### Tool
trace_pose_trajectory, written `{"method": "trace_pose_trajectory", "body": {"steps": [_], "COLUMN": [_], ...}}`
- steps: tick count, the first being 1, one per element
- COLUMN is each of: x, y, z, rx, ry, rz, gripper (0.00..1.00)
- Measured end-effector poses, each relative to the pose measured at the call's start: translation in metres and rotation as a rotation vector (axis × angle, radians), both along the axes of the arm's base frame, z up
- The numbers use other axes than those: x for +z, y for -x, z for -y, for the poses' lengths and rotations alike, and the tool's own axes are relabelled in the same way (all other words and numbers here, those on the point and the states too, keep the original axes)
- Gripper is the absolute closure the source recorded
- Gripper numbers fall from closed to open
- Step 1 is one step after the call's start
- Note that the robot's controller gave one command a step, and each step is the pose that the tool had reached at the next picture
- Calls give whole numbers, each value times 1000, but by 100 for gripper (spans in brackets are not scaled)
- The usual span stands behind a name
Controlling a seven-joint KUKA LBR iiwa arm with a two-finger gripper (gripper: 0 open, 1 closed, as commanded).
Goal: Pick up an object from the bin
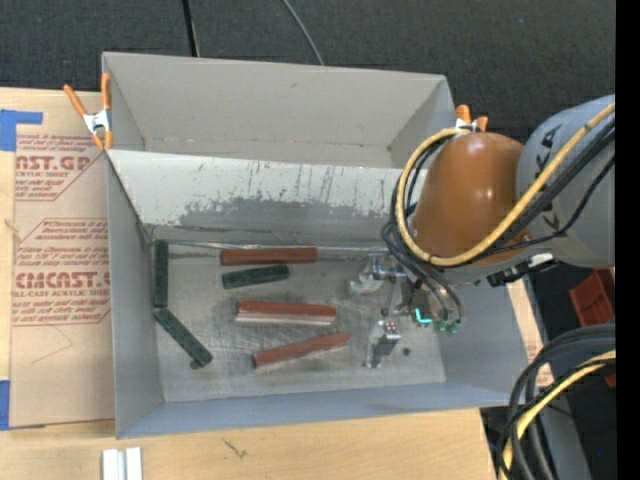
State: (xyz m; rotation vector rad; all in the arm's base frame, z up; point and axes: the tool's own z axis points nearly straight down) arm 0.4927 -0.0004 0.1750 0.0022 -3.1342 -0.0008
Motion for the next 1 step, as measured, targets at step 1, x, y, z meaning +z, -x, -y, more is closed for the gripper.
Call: {"method": "trace_pose_trajectory", "body": {"steps": [1], "x": [3], "y": [-2], "z": [0], "rx": [0], "ry": [0], "rz": [8], "gripper": [0]}}
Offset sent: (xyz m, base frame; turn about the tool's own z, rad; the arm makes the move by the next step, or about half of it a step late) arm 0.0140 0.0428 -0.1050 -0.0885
